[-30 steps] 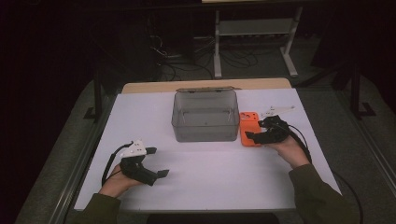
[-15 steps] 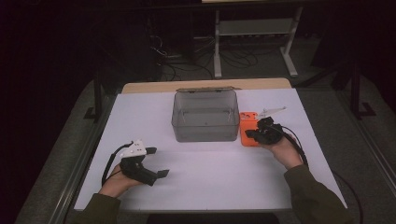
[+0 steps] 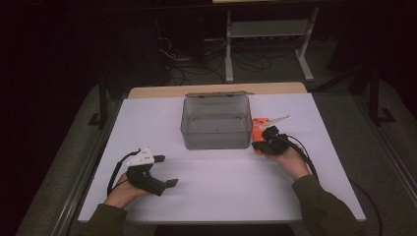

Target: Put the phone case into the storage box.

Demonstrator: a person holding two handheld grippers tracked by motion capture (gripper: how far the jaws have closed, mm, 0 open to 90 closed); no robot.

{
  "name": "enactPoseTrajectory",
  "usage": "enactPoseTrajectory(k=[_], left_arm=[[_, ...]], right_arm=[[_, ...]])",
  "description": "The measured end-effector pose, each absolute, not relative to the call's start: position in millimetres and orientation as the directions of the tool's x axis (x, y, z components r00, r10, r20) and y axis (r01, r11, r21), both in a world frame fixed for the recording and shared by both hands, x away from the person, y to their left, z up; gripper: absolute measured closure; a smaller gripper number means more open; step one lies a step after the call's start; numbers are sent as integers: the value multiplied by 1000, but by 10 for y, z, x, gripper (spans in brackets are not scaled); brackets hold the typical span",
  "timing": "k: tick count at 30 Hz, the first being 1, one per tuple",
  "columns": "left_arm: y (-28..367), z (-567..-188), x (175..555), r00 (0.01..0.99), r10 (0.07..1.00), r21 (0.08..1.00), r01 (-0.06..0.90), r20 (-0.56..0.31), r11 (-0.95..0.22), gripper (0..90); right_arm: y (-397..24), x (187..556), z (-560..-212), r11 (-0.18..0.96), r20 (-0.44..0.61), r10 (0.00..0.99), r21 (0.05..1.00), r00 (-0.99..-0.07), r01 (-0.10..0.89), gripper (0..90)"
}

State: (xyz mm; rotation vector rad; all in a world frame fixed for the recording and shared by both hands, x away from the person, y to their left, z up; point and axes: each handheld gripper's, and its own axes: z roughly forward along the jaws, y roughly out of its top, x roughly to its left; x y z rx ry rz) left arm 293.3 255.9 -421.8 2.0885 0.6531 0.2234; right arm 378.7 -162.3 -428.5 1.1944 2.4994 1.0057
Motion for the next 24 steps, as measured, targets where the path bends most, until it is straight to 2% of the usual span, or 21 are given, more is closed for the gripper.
enactPoseTrajectory(k=[13, 24], left_arm=[[2558, -4219, 2933, 844, 529, 814, 367, -88, -450, 0], [2559, -4219, 2932, 845, 528, 815, 365, -87, -451, 0]], right_arm=[[-1547, 3794, -4357, 464, 85, 756, 630, -649, 623, 887], [-1666, 3778, -4342, 462, 58, 783, 613, -620, 641, 887]])
